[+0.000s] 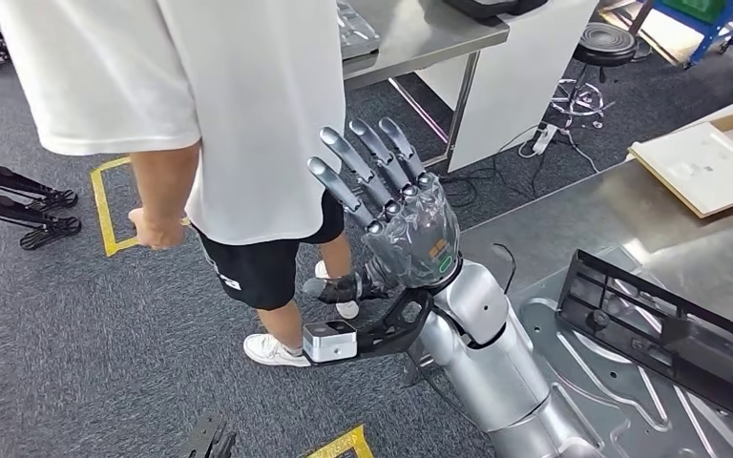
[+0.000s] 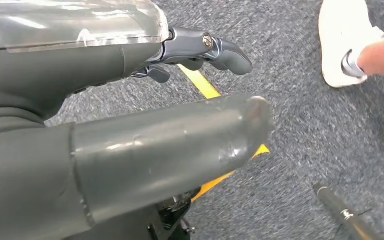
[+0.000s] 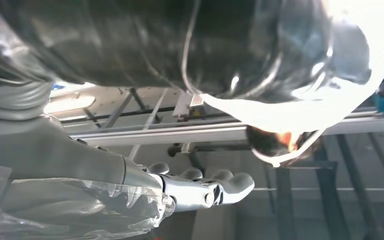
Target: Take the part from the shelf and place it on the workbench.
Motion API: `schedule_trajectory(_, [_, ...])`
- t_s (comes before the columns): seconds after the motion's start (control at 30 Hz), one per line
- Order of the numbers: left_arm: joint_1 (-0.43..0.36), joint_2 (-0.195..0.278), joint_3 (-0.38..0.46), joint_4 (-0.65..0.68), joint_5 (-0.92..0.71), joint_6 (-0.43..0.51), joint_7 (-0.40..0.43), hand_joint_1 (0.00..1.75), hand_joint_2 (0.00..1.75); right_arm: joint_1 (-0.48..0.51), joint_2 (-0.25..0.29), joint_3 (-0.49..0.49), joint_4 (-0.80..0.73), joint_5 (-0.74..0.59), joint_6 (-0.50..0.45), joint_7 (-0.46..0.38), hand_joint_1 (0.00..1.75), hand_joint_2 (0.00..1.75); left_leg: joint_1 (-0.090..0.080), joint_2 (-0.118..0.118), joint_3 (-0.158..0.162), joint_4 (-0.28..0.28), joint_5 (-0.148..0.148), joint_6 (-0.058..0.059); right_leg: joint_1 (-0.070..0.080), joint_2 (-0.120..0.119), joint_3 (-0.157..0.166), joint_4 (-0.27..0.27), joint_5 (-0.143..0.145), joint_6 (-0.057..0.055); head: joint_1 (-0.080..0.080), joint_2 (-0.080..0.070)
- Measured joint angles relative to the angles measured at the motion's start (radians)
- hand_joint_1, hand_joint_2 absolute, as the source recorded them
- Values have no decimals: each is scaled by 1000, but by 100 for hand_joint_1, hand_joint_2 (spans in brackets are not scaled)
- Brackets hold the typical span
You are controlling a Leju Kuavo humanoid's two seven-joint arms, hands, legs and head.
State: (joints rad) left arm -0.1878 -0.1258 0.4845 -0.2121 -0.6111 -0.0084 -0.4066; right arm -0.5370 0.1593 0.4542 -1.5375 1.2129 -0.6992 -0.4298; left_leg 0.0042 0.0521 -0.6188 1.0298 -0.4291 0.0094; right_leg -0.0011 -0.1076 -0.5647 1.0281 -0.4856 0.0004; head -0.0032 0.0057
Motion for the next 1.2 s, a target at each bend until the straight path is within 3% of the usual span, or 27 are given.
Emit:
schedule_trajectory(0.03, [1, 0, 0, 0, 0, 0, 0, 0, 0, 0, 1, -1, 0, 0, 0, 0, 0, 0, 2, -10, 1, -3, 2, 6, -2, 1, 2, 2, -4, 6, 0, 0])
schedule_trajectory(0.1, [0, 0, 0, 0, 0, 0, 0, 0, 0, 0, 4, -2, -2, 1, 0, -1, 0, 0, 6, -30, 3, -9, 6, 18, -7, 39, -11, 43, -37, 15, 0, 0])
schedule_trajectory(0.17, [-4, -1, 0, 0, -1, -2, 1, 0, 0, 3, 4, -7, -3, 5, 0, -1, 0, 0, 7, -52, 3, -11, 9, 27, -10, 88, -64, 158, -99, 19, 0, 0])
schedule_trajectory(0.2, [-5, -2, 0, 0, -2, -2, 2, 0, 0, 6, 4, -10, -3, 8, 0, 0, 0, 0, 6, -65, 3, -11, 10, 29, -10, 98, -97, 223, -124, 19, 0, 0])
schedule_trajectory(0.23, [-5, -3, 0, 0, -3, -3, 3, 0, 0, 9, 3, -12, -2, 12, 0, 2, 0, 0, 6, -78, 3, -11, 10, 29, -10, 102, -122, 267, -133, 18, 0, 0])
schedule_trajectory(0.27, [-4, -4, 0, 0, -4, -3, 4, 0, 0, 11, 3, -12, -3, 15, 0, 5, 0, 0, 5, -92, 3, -10, 10, 30, -10, 105, -133, 277, -121, 17, 0, 0])
schedule_trajectory(0.33, [-4, -6, 0, 0, -6, -3, 7, 0, 0, 12, 3, -12, -3, 19, 0, 10, 0, 0, 5, -121, 6, -8, 10, 29, -10, 118, -99, 185, -48, 10, 0, 0])
schedule_trajectory(0.4, [-5, -10, 0, 0, -6, -2, 9, 0, 0, 11, 3, -12, -3, 23, 0, 13, 0, 0, 5, -146, 5, -5, 9, 25, -13, 163, -47, 59, 11, 2, 0, 0])
schedule_trajectory(0.47, [-6, -13, 0, 0, -7, 0, 10, 0, 0, 11, 2, -13, -4, 26, 0, 16, 0, 0, 8, -166, -2, -5, 12, 13, -12, 188, -29, 11, 20, -2, 0, 0])
schedule_trajectory(0.53, [-4, -13, 0, 0, -7, 2, 15, 0, 0, 9, 2, -13, -6, 29, 0, 21, 0, 0, 12, -179, -6, -9, 15, 0, -12, 170, -24, 0, 24, -7, 0, 0])
schedule_trajectory(0.6, [-1, -13, 1, 0, -8, 2, 19, 0, 0, 7, 3, -13, -8, 30, 0, 27, 0, 0, 8, -143, -19, 18, -3, -9, -17, 145, -13, -15, 29, -16, -1, 0])
schedule_trajectory(0.67, [-4, -14, 1, 0, -9, 2, 21, 0, 0, 6, 3, -13, -10, 31, 0, 31, 0, 0, 7, -86, -68, 122, -59, -15, -18, 116, -6, -22, 30, -23, -2, 0])
schedule_trajectory(0.73, [-6, -14, 1, 0, -12, 1, 22, 0, 0, 7, 3, -13, -11, 32, 0, 33, 0, 0, 11, -65, -130, 247, -108, -23, -15, 86, -6, -21, 27, -25, -3, 0])
schedule_trajectory(0.77, [-5, -15, 1, 0, -13, 1, 23, 0, 0, 8, 3, -13, -11, 32, 0, 33, 0, 0, 14, -61, -141, 270, -108, -25, -14, 72, -6, -21, 26, -25, -3, 0])
schedule_trajectory(0.8, [-4, -15, 1, 0, -15, 1, 23, 0, 0, 9, 3, -13, -11, 33, 0, 33, 0, 0, 16, -57, -132, 253, -90, -27, -14, 59, -5, -20, 24, -24, -3, 0])
schedule_trajectory(0.83, [-4, -15, 1, 0, -17, 0, 23, 0, 0, 9, 3, -12, -11, 33, 0, 34, 0, 0, 17, -48, -100, 196, -57, -27, -14, 47, -3, -19, 21, -21, -3, 0])
schedule_trajectory(0.9, [-6, -15, 1, 0, -18, -1, 24, 0, 0, 9, 2, -13, -13, 35, 0, 36, 0, 0, 12, -2, -27, 56, -6, -22, -10, 27, 2, -15, 13, -12, -2, 0])
schedule_trajectory(0.97, [-9, -15, 1, 0, -19, -4, 24, 0, 0, 9, 2, -13, -15, 40, 0, 40, 0, 0, 4, 24, 3, -7, 5, -10, -2, 9, 4, -12, 7, -3, -1, 0])
schedule_trajectory(1.03, [-9, -16, 1, 0, -20, -6, 25, 0, 0, 9, 2, -13, -17, 45, 0, 42, 0, 0, 2, 3, 1, -9, 6, 3, 0, -8, 7, -13, 3, 6, 0, 0])
schedule_trajectory(1.07, [-8, -16, 1, 0, -21, -7, 26, 0, 0, 9, 2, -13, -18, 47, 0, 43, 0, 0, 3, -9, 1, -13, 9, 9, -2, 0, 8, -8, -4, 12, 0, 0])
schedule_trajectory(1.13, [-11, -17, 1, 0, -24, -8, 28, 0, 0, 10, 1, -13, -21, 49, 0, 44, 0, 0, 6, -31, 3, -19, 14, 22, -9, 48, -17, 53, -45, 20, 0, 0])
schedule_trajectory(1.2, [-14, -19, 1, 0, -27, -9, 28, 0, 0, 13, -3, -13, -24, 49, 0, 46, 0, 0, 5, -54, 3, -19, 15, 30, -12, 95, -81, 183, -108, 22, 0, 0])
